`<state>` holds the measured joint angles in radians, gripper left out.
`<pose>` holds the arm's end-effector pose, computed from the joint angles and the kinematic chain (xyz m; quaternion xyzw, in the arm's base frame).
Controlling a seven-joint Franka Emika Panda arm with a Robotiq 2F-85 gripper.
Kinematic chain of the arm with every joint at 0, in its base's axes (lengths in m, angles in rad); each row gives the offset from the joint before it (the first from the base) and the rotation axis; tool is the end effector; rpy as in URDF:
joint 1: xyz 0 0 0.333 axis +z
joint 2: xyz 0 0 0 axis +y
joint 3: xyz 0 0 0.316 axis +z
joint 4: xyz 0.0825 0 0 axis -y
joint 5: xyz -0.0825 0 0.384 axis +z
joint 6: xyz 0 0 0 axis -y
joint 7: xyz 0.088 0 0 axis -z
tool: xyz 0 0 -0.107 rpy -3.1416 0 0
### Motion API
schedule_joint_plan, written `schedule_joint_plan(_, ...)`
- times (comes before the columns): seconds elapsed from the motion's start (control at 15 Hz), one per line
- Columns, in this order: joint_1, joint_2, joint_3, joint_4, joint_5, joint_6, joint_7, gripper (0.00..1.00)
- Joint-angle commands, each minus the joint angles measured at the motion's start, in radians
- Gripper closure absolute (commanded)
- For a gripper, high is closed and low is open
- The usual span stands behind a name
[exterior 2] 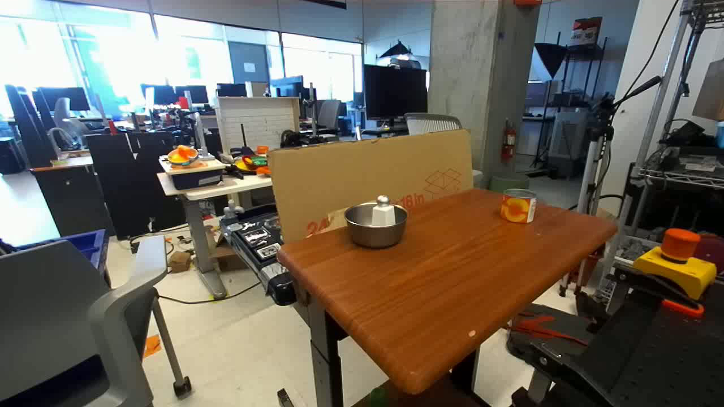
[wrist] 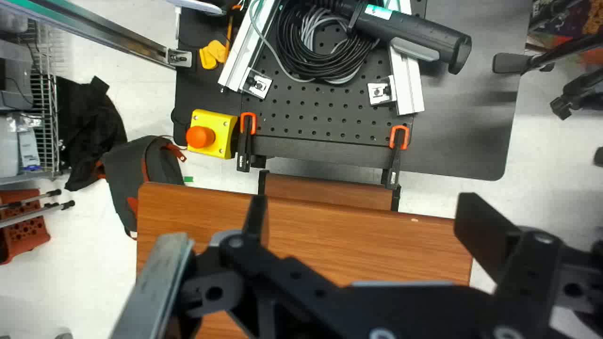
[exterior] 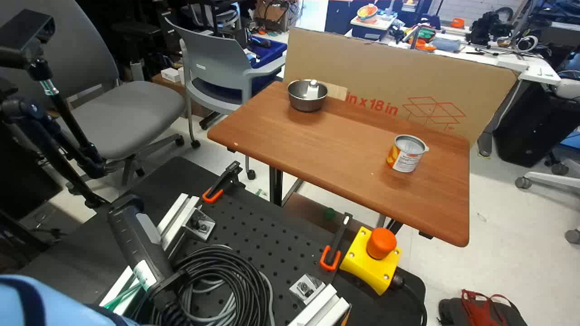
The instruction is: Move the can to the left
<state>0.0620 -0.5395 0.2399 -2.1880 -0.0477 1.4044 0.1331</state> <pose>0.3412 0.1180 0.5683 0.9865 0.0583 -0.1083 0.1082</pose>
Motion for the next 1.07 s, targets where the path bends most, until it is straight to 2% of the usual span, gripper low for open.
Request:
schedule_joint_plan(0.0, 0.027, 0.005, -0.02, 0.003, -0.008, -0.003, 0.011, 0.0)
schedule_joint_plan(0.4, 0.027, 0.005, -0.02, 0.003, -0.008, -0.003, 0.011, 0.0)
schedule_joint_plan(0.6, 0.005, 0.02, -0.038, 0.004, -0.056, 0.006, 0.008, 0.0)
schedule_joint_plan(0.8, -0.019, 0.023, -0.095, -0.027, -0.148, 0.063, -0.021, 0.0)
schedule_joint_plan(1.0, -0.07, 0.045, -0.157, -0.058, -0.29, 0.155, -0.007, 0.0)
